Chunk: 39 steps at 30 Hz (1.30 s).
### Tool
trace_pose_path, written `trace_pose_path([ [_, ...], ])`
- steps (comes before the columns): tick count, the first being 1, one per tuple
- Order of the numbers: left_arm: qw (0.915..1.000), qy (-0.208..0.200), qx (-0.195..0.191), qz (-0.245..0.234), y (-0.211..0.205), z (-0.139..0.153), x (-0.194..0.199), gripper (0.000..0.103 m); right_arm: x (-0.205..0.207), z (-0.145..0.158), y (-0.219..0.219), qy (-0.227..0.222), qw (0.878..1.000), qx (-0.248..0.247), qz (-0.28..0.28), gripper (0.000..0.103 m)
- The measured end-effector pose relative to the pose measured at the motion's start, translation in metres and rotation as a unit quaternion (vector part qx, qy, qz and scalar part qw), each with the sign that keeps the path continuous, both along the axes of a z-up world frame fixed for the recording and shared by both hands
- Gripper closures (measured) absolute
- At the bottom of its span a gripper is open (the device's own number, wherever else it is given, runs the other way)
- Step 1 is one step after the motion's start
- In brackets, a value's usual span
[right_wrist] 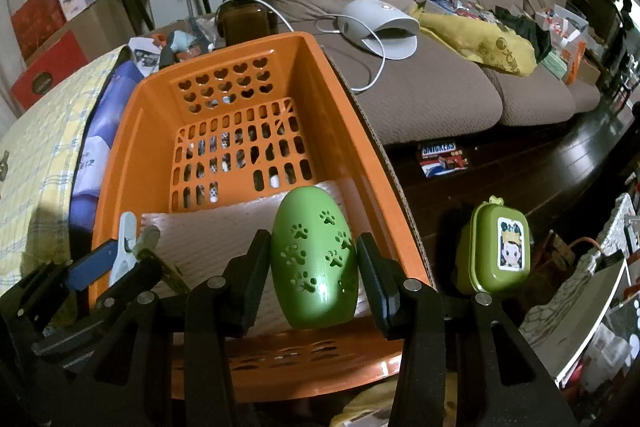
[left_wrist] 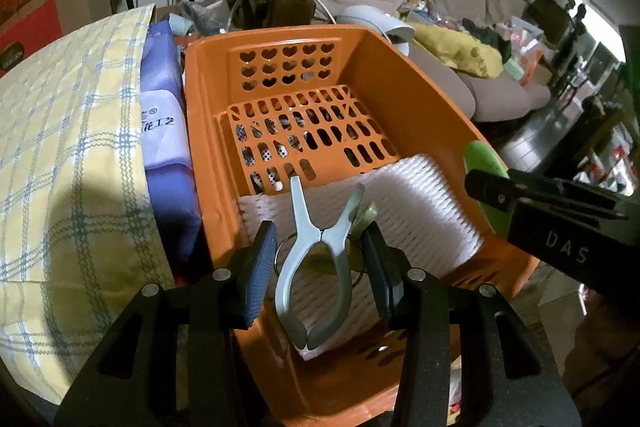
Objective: Organize objects
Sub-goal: 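Open the left tool to drop the blue-grey clip while the right tool releases the green toy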
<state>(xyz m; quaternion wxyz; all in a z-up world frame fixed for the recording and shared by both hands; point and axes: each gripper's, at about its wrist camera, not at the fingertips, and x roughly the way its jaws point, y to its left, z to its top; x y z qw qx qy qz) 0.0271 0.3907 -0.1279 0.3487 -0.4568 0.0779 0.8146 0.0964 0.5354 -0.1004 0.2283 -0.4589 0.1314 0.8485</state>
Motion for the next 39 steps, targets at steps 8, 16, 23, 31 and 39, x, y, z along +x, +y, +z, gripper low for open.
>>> trace_pose_path([
  [8,1.0000,0.001,0.002,0.004,-0.0021,0.0013,-0.0042,0.062,-0.0006,-0.0024,0.0007,-0.003,1.000,-0.003,0.002,0.058],
  [16,0.9997,-0.020,0.017,-0.001,-0.0035,0.0012,-0.0054,0.062,-0.0002,-0.0031,0.0027,0.001,1.000,-0.019,0.005,0.058],
  [23,0.9996,-0.023,0.018,-0.005,-0.0036,-0.0010,-0.0063,0.062,-0.0001,-0.0051,0.0049,0.000,0.999,-0.033,0.001,0.058],
  [31,0.9992,-0.031,0.023,-0.001,-0.0068,0.0008,-0.0092,0.062,-0.0023,-0.0065,0.0018,-0.001,0.999,-0.034,0.007,0.058],
  [39,0.9993,-0.033,0.016,0.002,-0.0057,0.0002,-0.0092,0.062,-0.0038,-0.0074,0.0010,-0.002,0.999,-0.036,0.009,0.058],
])
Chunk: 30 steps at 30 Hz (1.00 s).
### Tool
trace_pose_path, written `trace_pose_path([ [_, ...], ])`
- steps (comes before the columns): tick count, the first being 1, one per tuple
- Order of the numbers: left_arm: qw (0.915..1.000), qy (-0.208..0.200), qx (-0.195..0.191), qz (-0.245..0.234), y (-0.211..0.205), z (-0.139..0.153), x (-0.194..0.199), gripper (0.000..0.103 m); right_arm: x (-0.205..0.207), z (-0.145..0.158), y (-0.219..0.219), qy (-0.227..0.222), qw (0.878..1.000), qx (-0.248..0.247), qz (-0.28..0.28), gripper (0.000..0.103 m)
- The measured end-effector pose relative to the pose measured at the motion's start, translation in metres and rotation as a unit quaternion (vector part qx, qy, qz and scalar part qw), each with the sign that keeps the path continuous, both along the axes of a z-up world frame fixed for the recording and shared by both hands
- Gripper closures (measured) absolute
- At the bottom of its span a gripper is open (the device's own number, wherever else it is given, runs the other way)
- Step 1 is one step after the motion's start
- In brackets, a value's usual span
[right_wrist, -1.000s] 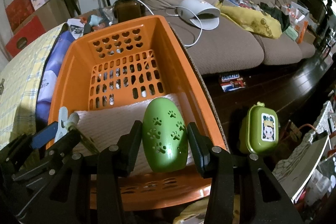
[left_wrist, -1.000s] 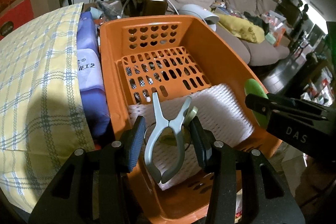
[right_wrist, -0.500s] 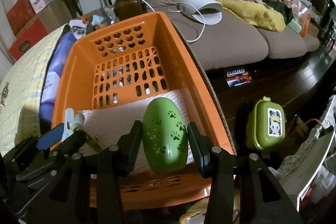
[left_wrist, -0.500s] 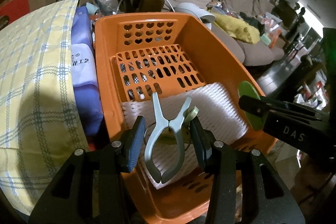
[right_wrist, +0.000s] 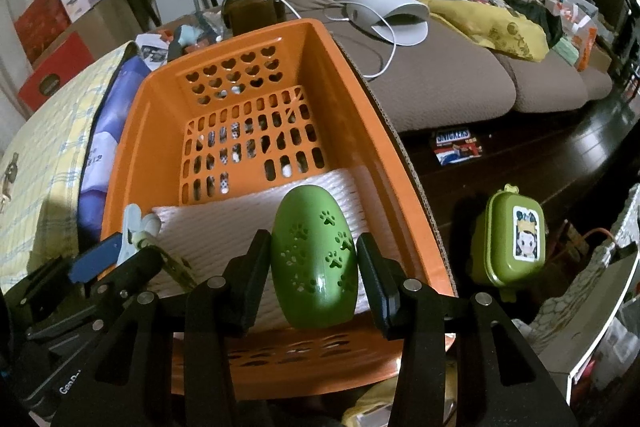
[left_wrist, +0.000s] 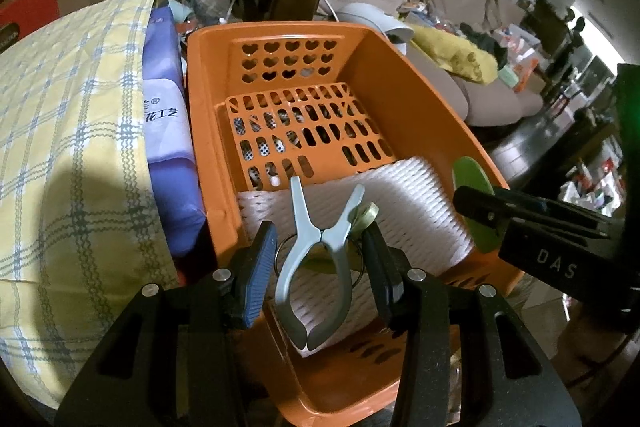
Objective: Organize objects
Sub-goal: 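Open the left tool to drop the blue-grey clip while the right tool releases the green toy, then withdraw both tools up out of the orange basket toward the table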
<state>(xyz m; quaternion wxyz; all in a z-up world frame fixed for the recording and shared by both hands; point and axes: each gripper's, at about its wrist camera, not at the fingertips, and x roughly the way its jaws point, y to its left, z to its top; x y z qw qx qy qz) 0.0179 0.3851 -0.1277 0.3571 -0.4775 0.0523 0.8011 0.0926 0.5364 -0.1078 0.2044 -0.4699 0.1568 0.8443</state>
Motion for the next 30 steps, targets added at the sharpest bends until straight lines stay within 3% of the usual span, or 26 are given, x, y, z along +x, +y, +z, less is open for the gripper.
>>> trace_pose_path([
  [14,0.9999,0.003,-0.009,0.002,-0.004,0.011,-0.004,0.061,0.000,0.002,-0.001,0.007,1.000,0.001,0.005,0.058],
  [21,0.9998,0.017,0.000,0.013,-0.014,0.027,-0.009,0.055,-0.001,0.002,0.000,0.006,1.000,-0.002,0.004,0.058],
  [23,0.9996,0.019,0.002,0.019,-0.017,0.030,-0.012,0.045,0.000,0.003,0.000,0.008,1.000,0.003,0.003,0.058],
  [30,0.9993,0.022,0.004,0.031,-0.022,0.034,-0.018,0.044,0.001,0.009,0.001,0.021,1.000,0.010,-0.003,0.052],
])
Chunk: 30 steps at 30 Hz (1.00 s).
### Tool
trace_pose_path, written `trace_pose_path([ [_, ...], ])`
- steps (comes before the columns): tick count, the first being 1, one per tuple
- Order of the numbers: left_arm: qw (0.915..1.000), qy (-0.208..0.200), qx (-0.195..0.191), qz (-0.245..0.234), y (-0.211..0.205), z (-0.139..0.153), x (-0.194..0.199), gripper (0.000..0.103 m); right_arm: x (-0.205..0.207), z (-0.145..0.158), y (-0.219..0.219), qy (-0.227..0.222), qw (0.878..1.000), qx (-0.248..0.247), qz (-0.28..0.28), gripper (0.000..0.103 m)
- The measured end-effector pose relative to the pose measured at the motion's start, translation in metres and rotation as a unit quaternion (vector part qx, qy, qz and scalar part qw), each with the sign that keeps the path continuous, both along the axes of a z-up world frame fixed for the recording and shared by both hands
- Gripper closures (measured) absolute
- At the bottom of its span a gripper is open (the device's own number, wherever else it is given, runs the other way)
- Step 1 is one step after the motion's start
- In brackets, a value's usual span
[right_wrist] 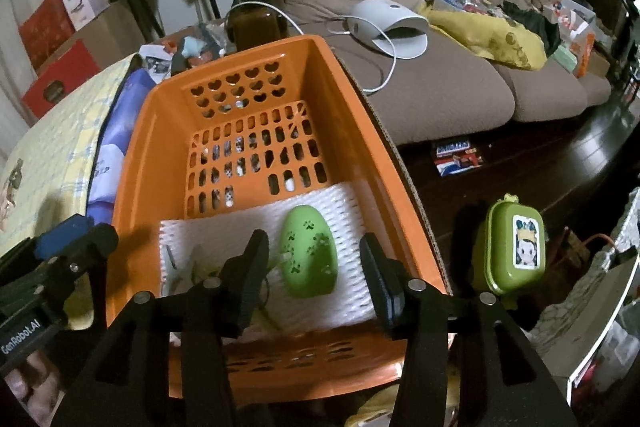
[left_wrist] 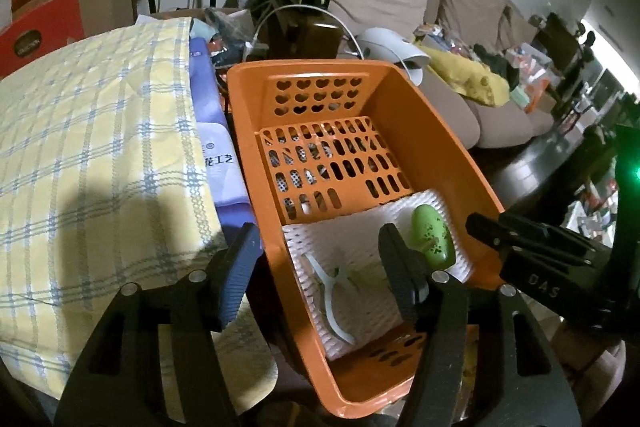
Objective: Organize objects
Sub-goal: 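Withdraw both tools up out of the orange basket toward the table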
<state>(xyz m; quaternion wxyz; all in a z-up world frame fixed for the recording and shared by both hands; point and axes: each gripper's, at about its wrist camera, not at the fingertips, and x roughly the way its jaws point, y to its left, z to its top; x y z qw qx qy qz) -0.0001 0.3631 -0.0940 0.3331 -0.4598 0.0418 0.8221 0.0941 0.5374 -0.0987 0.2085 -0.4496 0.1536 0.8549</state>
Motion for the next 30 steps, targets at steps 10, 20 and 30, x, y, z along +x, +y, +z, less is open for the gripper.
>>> trace_pose_path([
  [10,0.9999,0.008,0.005,0.008,-0.007,0.009,-0.004,0.044,0.007,0.020,0.001,0.049,0.999,0.008,-0.005,0.035],
  [20,0.9987,0.036,-0.005,0.034,-0.020,0.017,-0.013,0.041,0.007,0.027,-0.003,0.065,0.998,0.022,0.000,0.035],
  [30,0.9926,0.099,-0.009,0.070,-0.032,0.038,-0.014,0.012,0.019,0.047,-0.002,0.121,0.991,0.047,-0.015,0.019],
])
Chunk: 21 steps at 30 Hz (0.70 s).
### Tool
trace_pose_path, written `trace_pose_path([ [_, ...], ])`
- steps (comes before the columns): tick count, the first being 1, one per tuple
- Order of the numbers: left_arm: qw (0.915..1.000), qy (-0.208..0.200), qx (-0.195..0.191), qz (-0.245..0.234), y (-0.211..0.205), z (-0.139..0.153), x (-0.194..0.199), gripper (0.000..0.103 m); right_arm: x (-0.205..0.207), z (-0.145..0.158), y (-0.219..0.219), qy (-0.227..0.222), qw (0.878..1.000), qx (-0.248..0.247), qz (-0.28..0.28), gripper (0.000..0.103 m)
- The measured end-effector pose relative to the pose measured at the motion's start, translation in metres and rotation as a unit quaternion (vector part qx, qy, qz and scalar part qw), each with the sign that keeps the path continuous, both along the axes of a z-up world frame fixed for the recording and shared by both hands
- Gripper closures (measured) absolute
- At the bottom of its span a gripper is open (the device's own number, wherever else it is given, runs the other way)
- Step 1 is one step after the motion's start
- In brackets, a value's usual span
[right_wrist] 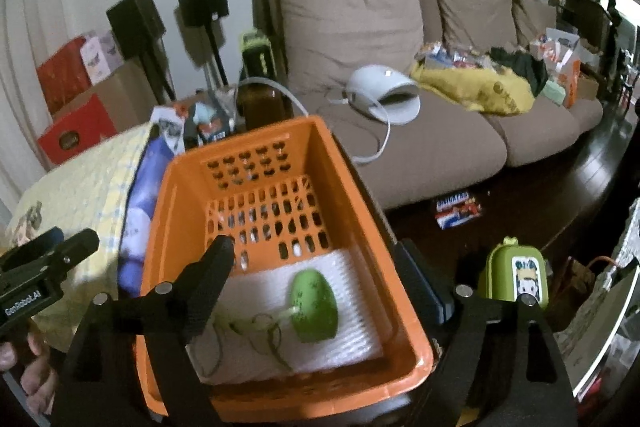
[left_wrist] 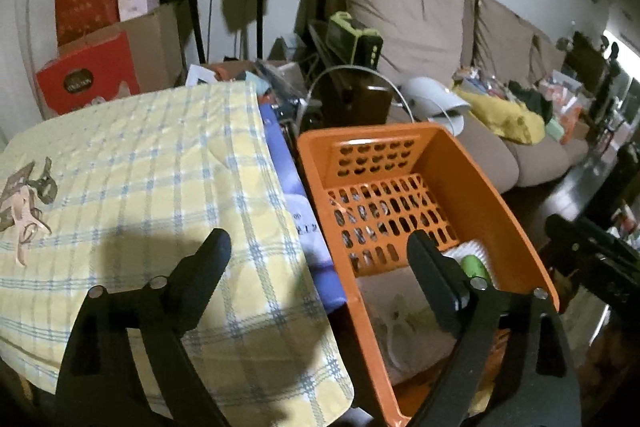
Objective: Organize objects
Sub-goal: 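Withdraw both tools up out of the orange basket toward the table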
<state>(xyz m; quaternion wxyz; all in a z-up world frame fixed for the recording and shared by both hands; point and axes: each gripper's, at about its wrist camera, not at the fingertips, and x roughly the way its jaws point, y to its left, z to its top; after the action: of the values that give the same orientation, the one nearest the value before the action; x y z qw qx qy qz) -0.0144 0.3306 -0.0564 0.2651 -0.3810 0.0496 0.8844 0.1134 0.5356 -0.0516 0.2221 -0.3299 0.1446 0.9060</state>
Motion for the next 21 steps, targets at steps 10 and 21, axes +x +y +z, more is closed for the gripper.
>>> trace_pose_path([
  [10,0.9930,0.098,0.062,-0.020,-0.011,0.032,0.023,0.000,0.029,0.037,-0.014,0.125,0.987,0.091,-0.036,0.000],
  [21,0.9872,0.125,0.096,0.021,-0.019,0.039,0.028,0.000,0.025,0.048,-0.026,0.109,0.979,0.158,-0.067,0.000],
])
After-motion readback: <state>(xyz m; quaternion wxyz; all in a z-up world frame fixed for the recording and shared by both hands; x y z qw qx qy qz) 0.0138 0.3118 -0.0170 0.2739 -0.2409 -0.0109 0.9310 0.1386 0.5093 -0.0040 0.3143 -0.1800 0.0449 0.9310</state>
